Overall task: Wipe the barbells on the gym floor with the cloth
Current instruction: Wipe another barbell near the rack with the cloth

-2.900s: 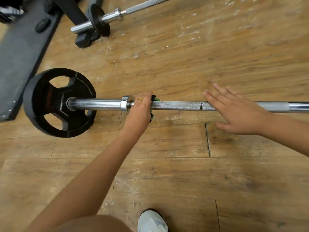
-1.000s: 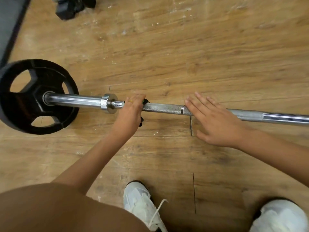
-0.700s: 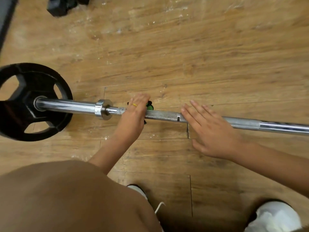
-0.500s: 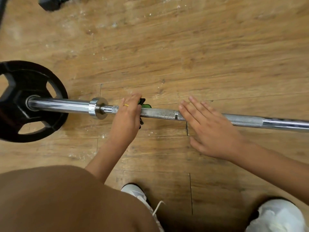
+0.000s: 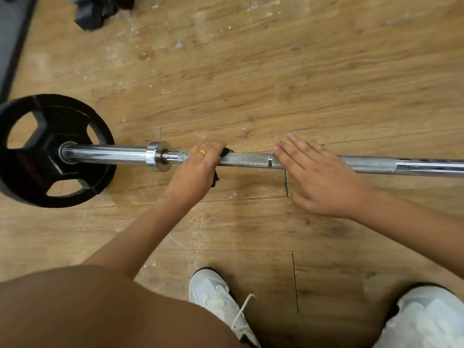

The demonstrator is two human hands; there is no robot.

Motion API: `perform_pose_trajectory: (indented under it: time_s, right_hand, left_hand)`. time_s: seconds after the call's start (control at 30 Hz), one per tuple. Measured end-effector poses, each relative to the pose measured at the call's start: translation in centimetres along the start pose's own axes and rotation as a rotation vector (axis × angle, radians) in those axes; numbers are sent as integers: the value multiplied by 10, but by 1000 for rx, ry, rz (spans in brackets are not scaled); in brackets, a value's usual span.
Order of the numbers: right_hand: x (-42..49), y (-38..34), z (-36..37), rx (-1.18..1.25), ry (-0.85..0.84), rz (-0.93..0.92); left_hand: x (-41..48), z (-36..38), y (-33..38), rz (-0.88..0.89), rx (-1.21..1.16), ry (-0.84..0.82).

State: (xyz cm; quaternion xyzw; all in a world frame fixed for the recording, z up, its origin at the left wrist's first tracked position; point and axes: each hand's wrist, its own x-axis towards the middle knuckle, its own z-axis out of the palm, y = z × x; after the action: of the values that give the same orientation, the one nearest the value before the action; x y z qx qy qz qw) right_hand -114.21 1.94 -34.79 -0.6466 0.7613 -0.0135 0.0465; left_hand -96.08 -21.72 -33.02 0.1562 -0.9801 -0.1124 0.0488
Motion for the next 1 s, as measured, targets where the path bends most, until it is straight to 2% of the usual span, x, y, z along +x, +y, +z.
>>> perform_pose_trajectory:
  time_s: [0.17, 0.47, 0.67, 0.87, 1.0]
  right_hand:
    - [4, 2, -5, 6, -27, 5]
    - [6, 12, -15, 105, -114, -19]
    - [7, 11, -5, 46, -60, -7]
    - [8, 14, -1, 77, -17, -7]
    - [7, 11, 0, 64, -6, 13]
  left_hand:
    - [-3, 0, -10, -158, 73, 22]
    - [8, -10, 9, -146, 49, -73]
    - [13, 0, 12, -280, 14, 36]
    - [15, 3, 16, -164, 33, -23]
    - [6, -5, -10, -394, 7, 45]
